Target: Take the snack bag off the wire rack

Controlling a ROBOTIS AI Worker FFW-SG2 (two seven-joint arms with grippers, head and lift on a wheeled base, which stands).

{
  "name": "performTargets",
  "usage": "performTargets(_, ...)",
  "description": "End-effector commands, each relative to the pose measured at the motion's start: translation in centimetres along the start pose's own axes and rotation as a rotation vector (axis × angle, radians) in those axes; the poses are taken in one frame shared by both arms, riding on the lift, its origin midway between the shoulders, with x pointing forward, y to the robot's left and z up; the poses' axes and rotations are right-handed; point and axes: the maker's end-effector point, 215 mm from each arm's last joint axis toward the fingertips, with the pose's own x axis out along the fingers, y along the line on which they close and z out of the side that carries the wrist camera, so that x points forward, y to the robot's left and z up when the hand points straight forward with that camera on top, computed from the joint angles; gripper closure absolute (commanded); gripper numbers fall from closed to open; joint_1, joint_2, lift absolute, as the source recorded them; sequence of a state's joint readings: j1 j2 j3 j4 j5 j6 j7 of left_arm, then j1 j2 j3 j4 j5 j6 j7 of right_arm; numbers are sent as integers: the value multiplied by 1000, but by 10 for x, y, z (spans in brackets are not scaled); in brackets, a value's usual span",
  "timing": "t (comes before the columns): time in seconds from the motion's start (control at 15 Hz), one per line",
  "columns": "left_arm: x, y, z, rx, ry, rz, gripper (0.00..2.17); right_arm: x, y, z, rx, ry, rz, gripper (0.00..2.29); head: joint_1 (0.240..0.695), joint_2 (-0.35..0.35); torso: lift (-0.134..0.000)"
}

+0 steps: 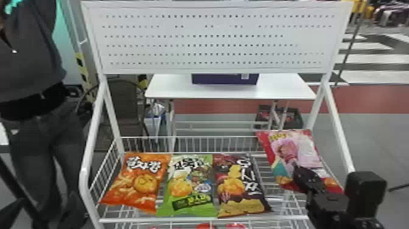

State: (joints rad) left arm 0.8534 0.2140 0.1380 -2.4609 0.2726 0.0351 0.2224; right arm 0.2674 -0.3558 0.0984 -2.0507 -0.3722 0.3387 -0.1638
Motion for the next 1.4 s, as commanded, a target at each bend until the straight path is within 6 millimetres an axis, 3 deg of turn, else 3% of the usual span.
performTargets(0.0,3,0,-1,-3,-1,-1,164,-18,7,3,-13,-3,16,2135,499,0,0)
performTargets(0.33,10,5,-4,-8,-2,5,164,-47,9,-4,-31,13,13,2135,499,0,0)
performTargets(0.73,13,11,-5,0,-6,6,164,-92,7,20,3,-90,44,2135,499,0,0)
performTargets(1.07,6,9,-3,-6,-16,-3,164,-127,14,23,-30,-112,41,2135,499,0,0)
performTargets(1.33,0,11,2,-10,-30,0,164,-134,14,22,-43,-110,26,2135,499,0,0)
